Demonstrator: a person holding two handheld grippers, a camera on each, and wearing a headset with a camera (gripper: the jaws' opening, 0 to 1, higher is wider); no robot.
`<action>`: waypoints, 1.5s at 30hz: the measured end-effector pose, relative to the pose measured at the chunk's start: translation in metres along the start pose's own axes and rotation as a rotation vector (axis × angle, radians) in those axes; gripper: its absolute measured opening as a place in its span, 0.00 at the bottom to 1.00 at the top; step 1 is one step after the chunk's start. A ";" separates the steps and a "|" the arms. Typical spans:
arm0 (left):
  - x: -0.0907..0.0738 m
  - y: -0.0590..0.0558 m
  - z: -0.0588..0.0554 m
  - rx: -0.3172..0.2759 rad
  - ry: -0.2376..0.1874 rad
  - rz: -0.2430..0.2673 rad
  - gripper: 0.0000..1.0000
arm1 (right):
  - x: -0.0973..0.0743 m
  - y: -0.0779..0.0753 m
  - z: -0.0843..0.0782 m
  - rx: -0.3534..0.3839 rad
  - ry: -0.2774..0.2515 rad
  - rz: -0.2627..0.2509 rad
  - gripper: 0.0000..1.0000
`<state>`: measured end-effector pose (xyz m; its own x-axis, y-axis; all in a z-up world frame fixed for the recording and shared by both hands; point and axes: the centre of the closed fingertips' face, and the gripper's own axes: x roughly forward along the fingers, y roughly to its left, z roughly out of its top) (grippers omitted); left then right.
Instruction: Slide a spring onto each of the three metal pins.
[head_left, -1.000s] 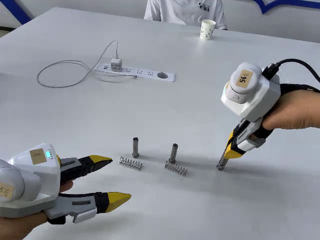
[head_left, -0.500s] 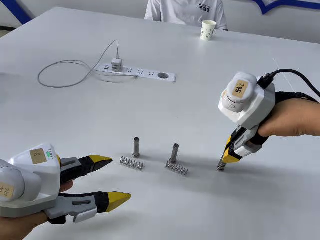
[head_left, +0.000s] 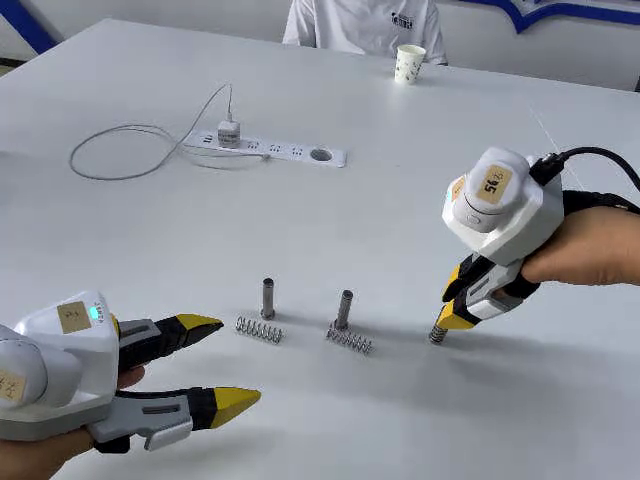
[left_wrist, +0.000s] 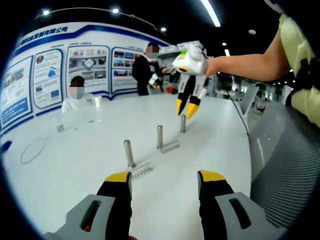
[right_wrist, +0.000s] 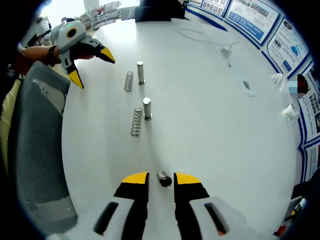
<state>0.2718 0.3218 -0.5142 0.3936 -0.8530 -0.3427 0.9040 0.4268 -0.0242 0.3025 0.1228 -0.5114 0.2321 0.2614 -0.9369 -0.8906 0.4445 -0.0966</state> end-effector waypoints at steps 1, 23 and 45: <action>0.001 -0.001 0.001 0.002 0.000 -0.001 0.54 | 0.000 0.001 0.002 -0.002 -0.007 -0.002 0.20; -0.002 -0.008 0.007 0.014 0.008 0.008 0.54 | 0.032 0.031 0.036 0.003 -0.087 0.050 0.18; -0.003 -0.006 0.005 0.007 0.007 0.015 0.53 | 0.067 0.039 0.046 0.062 -0.098 0.084 0.15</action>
<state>0.2664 0.3203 -0.5086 0.4056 -0.8448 -0.3491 0.8993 0.4371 -0.0127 0.3014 0.1970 -0.5621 0.1979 0.3808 -0.9032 -0.8834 0.4686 0.0040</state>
